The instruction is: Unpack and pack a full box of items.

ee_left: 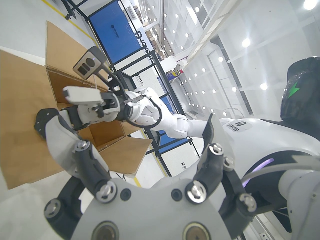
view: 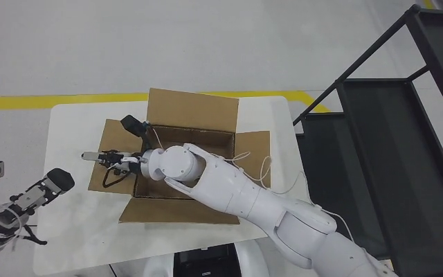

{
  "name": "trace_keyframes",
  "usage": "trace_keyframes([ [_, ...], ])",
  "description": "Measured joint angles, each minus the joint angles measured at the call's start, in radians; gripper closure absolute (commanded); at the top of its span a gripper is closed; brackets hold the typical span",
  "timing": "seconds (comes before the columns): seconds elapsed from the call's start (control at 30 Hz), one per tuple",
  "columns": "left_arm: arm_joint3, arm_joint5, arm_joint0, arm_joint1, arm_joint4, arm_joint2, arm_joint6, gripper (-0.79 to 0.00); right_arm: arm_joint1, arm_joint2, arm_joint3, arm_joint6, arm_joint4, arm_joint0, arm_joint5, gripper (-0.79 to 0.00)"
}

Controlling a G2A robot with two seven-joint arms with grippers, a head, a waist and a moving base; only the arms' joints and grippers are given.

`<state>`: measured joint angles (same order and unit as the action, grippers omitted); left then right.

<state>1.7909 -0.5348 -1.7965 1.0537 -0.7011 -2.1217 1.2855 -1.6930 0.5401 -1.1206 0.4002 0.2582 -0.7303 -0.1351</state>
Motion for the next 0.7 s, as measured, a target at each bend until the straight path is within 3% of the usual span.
trace_keyframes([
  [0.33, 0.001, -0.035, -0.028, 0.002, -0.059, -0.068, -0.035, -0.785, 0.078, 0.158, -0.252, 0.011, -0.105, -0.164, -0.029, -0.785],
  [0.7, 0.018, 0.029, -0.035, -0.003, -0.051, -0.053, 0.025, -0.785, 0.189, 0.410, -0.606, 0.174, -0.215, -0.488, -0.027, -0.785],
])
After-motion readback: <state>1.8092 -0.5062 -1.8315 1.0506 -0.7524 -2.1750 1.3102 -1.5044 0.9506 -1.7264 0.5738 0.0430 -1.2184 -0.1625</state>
